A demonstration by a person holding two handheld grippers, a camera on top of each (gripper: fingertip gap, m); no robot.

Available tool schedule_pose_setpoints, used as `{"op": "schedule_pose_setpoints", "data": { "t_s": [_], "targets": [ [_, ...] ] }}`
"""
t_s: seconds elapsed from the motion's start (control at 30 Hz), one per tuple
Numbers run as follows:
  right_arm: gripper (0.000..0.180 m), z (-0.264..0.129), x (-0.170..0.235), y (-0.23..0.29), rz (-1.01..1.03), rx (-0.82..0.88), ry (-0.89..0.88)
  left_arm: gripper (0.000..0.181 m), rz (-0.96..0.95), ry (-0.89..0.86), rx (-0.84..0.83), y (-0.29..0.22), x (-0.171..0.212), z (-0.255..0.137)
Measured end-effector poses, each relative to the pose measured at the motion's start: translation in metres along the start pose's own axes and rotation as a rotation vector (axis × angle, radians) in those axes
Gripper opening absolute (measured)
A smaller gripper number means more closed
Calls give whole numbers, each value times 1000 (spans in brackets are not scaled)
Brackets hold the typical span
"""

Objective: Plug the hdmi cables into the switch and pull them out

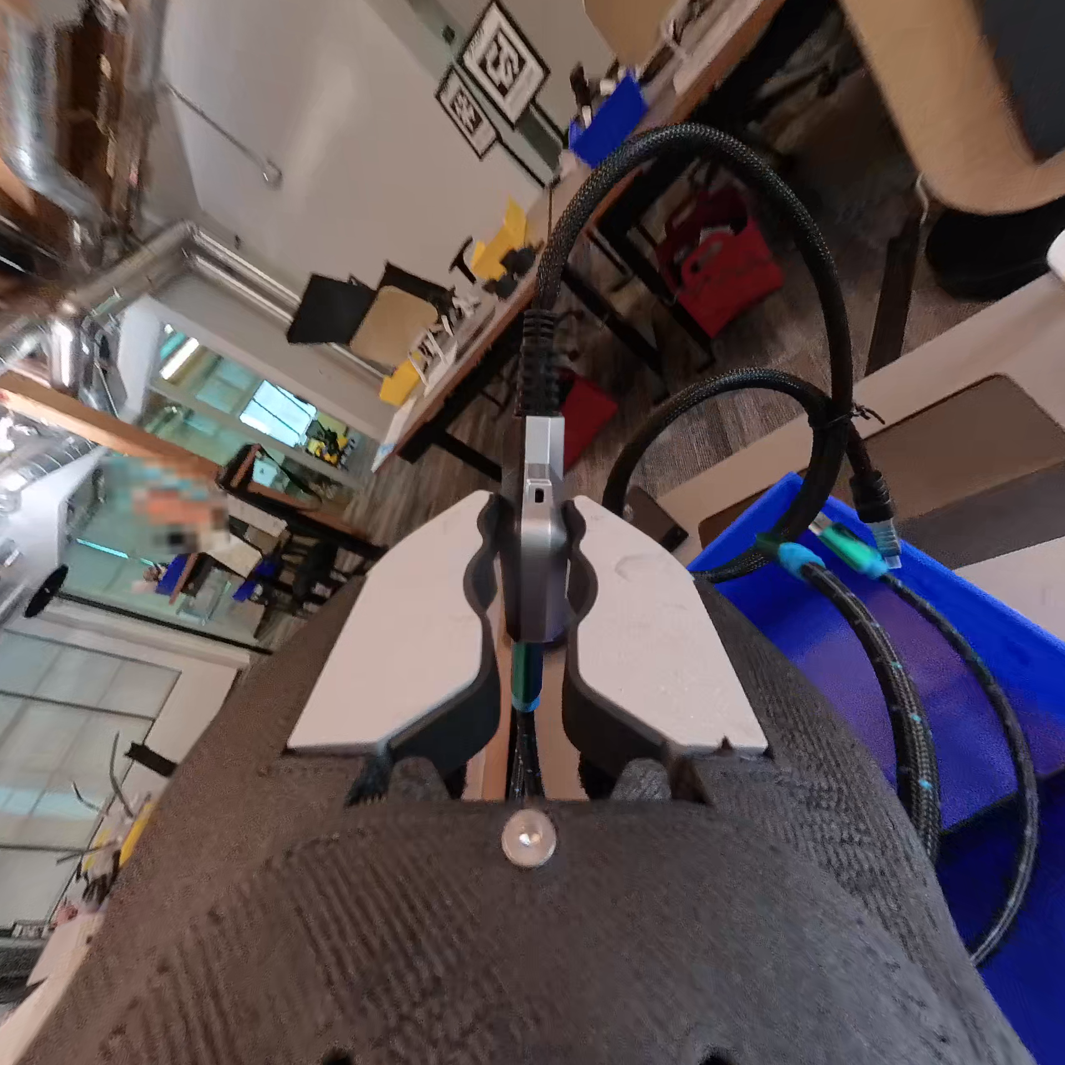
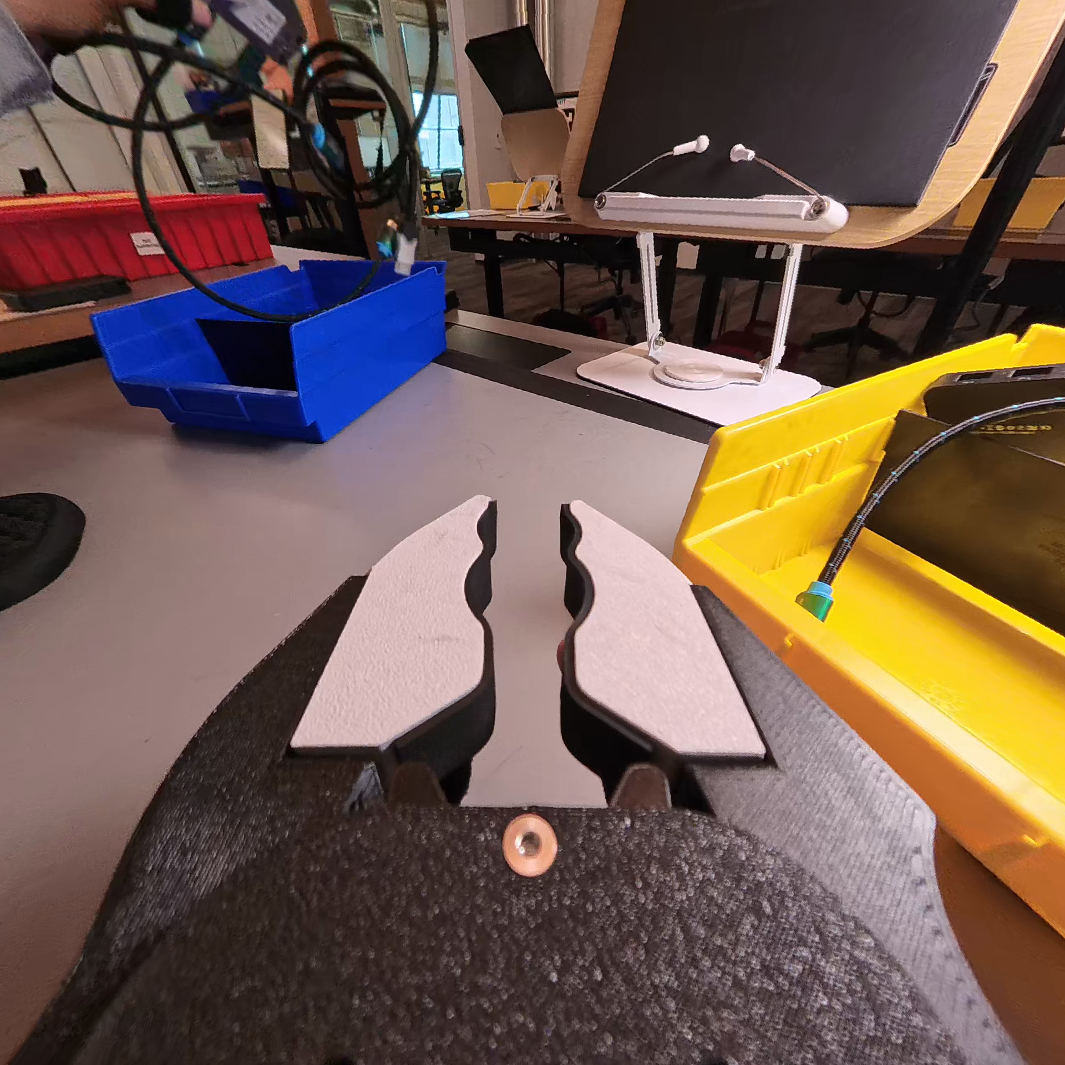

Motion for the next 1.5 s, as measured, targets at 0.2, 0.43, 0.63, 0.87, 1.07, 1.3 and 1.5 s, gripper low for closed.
{"op": "schedule_pose_setpoints", "data": {
  "t_s": [0.2, 0.43, 0.63, 0.87, 1.07, 1.3, 1.5],
  "targets": [
    [20, 6, -8, 10, 2, -42, -12, 22, -1, -176, -78, 11, -29, -54],
    [22, 15, -95, 46, 33, -144, -124, 22, -83, -413, -146, -14, -71, -110],
    [23, 29, -174, 88, 87, -251, -225, 22, -168, -597, -139, -66, -103, -149],
    [36, 69, -179, 99, 290, -343, -183, 21, -42, -778, -66, -149, -138, -183],
    [44, 91, -153, 80, 511, -428, -95, 21, 103, -880, 0, -205, -151, -197],
    [34, 97, -131, 51, 637, -477, -14, 22, 202, -920, -13, -244, -156, -198],
    [30, 92, -123, 37, 535, -507, 85, 31, 171, -939, 384, -255, -155, -202]
  ]
}}
Point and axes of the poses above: each gripper's, where its closed fingertips meet, z out along the fingers, x out of its underside, y = z × x across the jaws, the point moved 3 cm from there along -z, back along the fingers, and after that the axes turned 8 degrees about z, right-handed, at the moved point
